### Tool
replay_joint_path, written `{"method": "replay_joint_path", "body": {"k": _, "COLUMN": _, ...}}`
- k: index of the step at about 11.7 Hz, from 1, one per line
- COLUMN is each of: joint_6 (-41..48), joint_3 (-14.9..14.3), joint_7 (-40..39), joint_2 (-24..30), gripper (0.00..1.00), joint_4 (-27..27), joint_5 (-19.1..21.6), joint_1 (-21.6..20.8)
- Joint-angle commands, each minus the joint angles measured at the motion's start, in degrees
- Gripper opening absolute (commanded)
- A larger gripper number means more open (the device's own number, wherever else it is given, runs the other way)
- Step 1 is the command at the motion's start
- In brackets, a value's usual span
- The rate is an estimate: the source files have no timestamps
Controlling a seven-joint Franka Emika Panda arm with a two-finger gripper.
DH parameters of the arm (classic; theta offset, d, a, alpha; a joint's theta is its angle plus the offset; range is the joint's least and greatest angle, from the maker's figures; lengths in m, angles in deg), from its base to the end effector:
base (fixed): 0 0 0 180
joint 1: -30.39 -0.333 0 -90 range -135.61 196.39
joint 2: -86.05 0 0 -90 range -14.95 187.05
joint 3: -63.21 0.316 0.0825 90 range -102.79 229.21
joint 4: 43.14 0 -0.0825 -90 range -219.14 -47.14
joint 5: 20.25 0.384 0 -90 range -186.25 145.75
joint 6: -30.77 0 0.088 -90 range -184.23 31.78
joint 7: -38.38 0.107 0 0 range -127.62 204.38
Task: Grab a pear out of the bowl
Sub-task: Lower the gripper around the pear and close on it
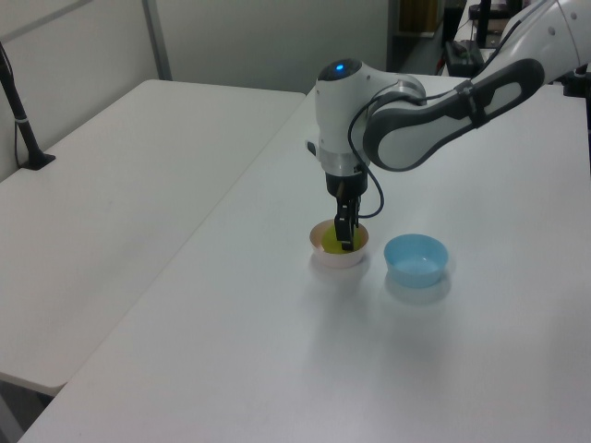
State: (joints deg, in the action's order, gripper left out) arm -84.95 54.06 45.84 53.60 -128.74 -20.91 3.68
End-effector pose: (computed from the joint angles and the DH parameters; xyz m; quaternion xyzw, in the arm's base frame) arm 0.6624 0.2277 0.3412 0.9935 0.1020 -0.0061 0.0506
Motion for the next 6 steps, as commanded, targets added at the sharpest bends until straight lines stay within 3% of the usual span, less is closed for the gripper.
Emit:
{"method": "replay_joint_path", "body": {"k": 1, "joint_6": -0.74, "joint_3": -1.05, "joint_7": 0.53, "joint_2": -0.42, "gripper": 0.29, "joint_4": 0.61, "joint_5": -1.09, "joint_1": -1.06}}
{"method": "replay_joint_path", "body": {"k": 2, "joint_6": -0.74, "joint_3": -1.05, "joint_7": 0.54, "joint_2": -0.33, "gripper": 0.15, "joint_4": 0.61, "joint_5": -1.09, "joint_1": -1.06}}
{"method": "replay_joint_path", "body": {"k": 3, "joint_6": -0.65, "joint_3": -1.05, "joint_7": 0.62, "joint_2": -0.25, "gripper": 0.09, "joint_4": 0.61, "joint_5": -1.01, "joint_1": -1.06}}
{"method": "replay_joint_path", "body": {"k": 6, "joint_6": 0.14, "joint_3": -1.14, "joint_7": 0.71, "joint_2": 3.51, "gripper": 0.06, "joint_4": 1.75, "joint_5": -0.66, "joint_1": -0.80}}
